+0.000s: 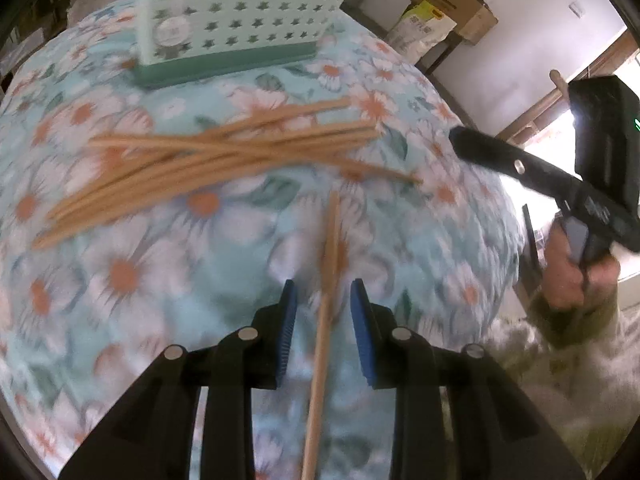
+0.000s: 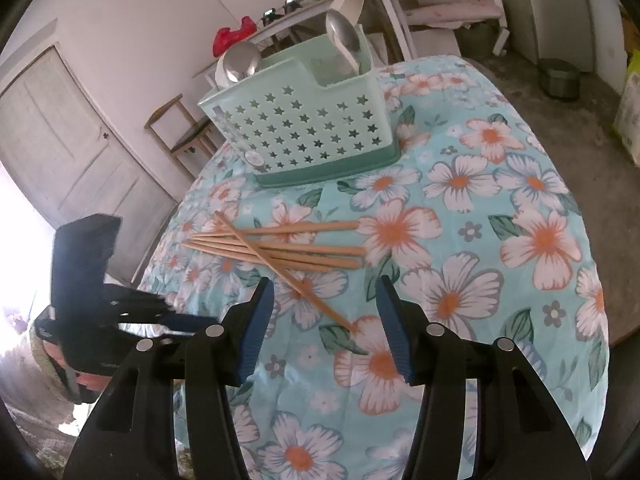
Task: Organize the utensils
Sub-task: 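Grasp one wooden chopstick with the left tool while the right tool grasps another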
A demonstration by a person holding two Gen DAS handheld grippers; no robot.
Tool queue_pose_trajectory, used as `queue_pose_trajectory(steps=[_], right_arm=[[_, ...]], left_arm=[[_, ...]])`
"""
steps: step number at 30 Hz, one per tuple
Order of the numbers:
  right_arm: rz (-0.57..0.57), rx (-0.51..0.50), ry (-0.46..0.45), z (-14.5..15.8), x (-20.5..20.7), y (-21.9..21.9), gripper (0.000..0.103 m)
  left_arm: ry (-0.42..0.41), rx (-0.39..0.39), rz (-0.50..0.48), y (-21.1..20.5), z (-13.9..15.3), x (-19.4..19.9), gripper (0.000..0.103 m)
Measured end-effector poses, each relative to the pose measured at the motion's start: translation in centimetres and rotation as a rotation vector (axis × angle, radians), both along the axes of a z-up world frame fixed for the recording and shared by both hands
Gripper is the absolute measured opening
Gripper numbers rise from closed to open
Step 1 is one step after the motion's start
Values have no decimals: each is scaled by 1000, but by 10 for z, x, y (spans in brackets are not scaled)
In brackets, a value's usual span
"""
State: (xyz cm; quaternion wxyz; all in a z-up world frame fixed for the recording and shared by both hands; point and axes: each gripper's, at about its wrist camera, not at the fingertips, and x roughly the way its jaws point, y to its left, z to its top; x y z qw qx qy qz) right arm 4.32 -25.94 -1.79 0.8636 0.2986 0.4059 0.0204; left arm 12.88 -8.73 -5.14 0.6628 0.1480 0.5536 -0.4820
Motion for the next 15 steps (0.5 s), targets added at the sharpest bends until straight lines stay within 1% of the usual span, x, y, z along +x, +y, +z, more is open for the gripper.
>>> queue_pose_trajectory(steps=[2,4,5,6,7,10,12,15], right_arm=[[-2,-4,-1,1,-1,1,49],[3,-4,1,1,-1,2,46],[8,-5,0,1,0,2,45],[15,-7,-1,2,1,4,43],[32,-8,-3,1,3,6,43],[104,17,8,-6,13,15,41],[138,-10,24,-11,20,22,37],[201,-61,33,-17,34,34,36]], left_arm=[[-3,-4,16,-12,-2,11,26],[3,-20,53,-22,-4,15,26],[4,-20,77,-24,-5,18,20],[-10,-7,96,-25,-5,20,10],[-22,1,104,-26,-5,19,7],[10,-17,148,-16,-6,20,6],[27,-28,184,-5,-5,21,5],[49,-54,250,15,-2,22,5]])
